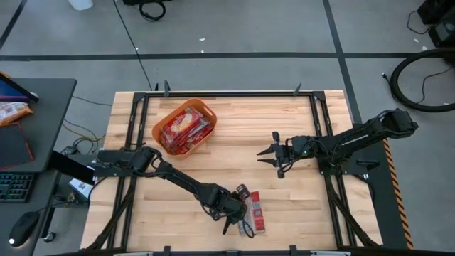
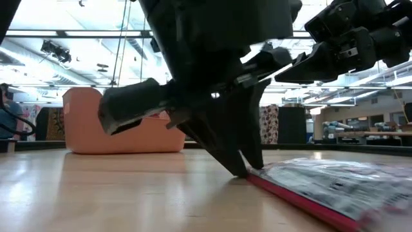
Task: Sort popcorn bags into baskets
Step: Put the red popcorn bag into the orange bin
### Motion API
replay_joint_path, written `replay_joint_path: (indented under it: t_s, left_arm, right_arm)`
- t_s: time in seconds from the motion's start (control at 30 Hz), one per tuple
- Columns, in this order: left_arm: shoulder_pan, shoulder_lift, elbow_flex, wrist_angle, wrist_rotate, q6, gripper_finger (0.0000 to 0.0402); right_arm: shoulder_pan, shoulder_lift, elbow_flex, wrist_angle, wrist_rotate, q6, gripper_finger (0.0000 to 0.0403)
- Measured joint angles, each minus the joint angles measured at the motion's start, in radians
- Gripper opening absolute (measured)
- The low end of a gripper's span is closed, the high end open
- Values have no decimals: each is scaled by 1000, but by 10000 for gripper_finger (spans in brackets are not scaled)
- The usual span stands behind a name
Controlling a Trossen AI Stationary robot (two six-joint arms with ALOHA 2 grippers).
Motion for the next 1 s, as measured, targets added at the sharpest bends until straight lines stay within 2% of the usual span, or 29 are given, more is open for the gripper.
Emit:
replay_joint_path:
  t_s: [0.13, 0.27, 0.47, 0.6, 0.77, 1.0]
  left_arm:
    - [6, 4, -2, -28, -98, -200, 45]
    - [40, 2, 0, -170, -139, -422, 8]
    - [87, -3, -3, -425, -171, -629, 6]
    - [109, -20, 2, -482, -145, -711, 4]
    - [134, -55, 68, -576, -123, -789, 3]
    - [154, -106, 81, -594, -121, -818, 2]
  right_arm:
    - [0, 0, 0, 0, 0, 0, 105]
    - [0, 0, 0, 0, 0, 0, 105]
    - [0, 0, 0, 0, 0, 0, 105]
    - [0, 0, 0, 0, 0, 0, 105]
    - [0, 0, 0, 0, 0, 0, 105]
    - [0, 0, 0, -1, 0, 0, 105]
